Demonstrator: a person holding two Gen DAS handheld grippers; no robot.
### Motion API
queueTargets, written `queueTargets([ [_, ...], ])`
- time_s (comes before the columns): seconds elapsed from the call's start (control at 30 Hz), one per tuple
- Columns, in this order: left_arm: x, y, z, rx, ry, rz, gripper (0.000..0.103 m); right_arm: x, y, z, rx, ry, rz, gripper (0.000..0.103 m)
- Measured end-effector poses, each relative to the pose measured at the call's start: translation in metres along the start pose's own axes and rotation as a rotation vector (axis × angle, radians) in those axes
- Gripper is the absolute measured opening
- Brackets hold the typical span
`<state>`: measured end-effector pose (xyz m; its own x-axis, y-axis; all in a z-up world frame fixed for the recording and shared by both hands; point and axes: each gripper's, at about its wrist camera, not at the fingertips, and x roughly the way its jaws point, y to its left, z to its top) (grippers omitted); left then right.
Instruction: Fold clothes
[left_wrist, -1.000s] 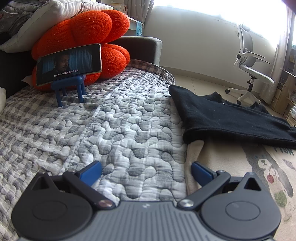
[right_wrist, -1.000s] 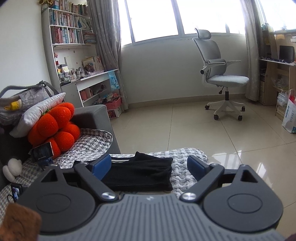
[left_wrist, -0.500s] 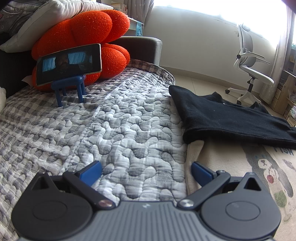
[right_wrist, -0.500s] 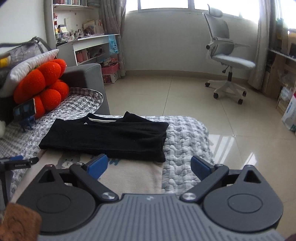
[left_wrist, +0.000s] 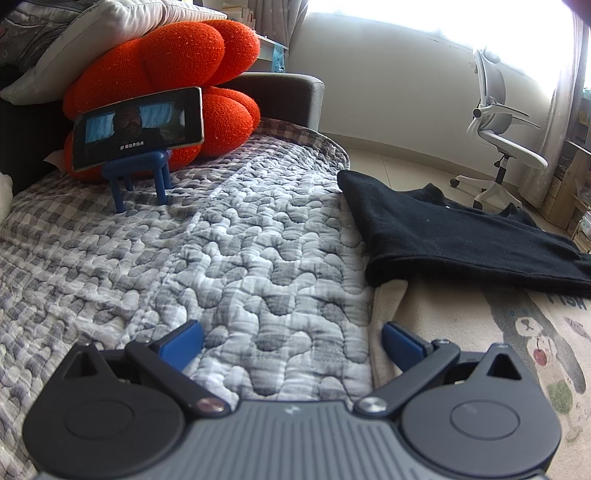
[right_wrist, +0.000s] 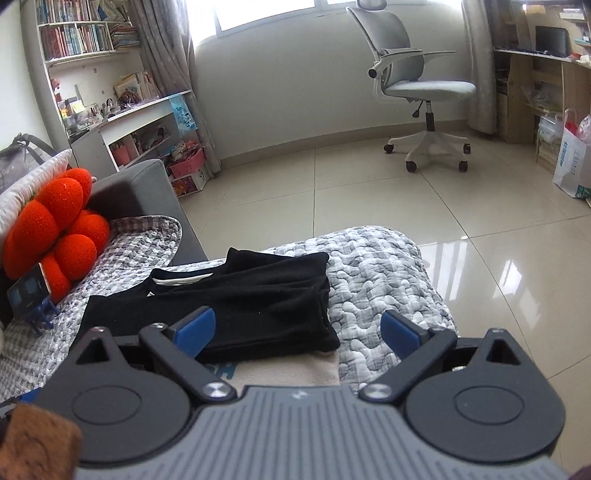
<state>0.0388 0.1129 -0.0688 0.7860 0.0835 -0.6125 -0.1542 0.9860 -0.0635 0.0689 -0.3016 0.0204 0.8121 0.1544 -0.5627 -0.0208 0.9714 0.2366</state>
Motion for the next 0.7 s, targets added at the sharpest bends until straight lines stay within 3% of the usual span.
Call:
queueTargets([
  [0.13,0.000,0.000,0.000,0.000,0.000,-0.001,0.103,0.005,0.001,-0.005,-0.009,-0.012,-0.006,0.098],
  [0.37,0.001,0.000,0.000,-0.001,0.000,-0.003,0.103,0.020,-0.008,-0.018,0.055,0.041,-0.004,0.098],
  [0.7,0.003,0.002,0.002,-0.013,0.004,-0.020,0.103,0.019,-0.003,-0.017,0.026,0.009,0.007,0.098],
])
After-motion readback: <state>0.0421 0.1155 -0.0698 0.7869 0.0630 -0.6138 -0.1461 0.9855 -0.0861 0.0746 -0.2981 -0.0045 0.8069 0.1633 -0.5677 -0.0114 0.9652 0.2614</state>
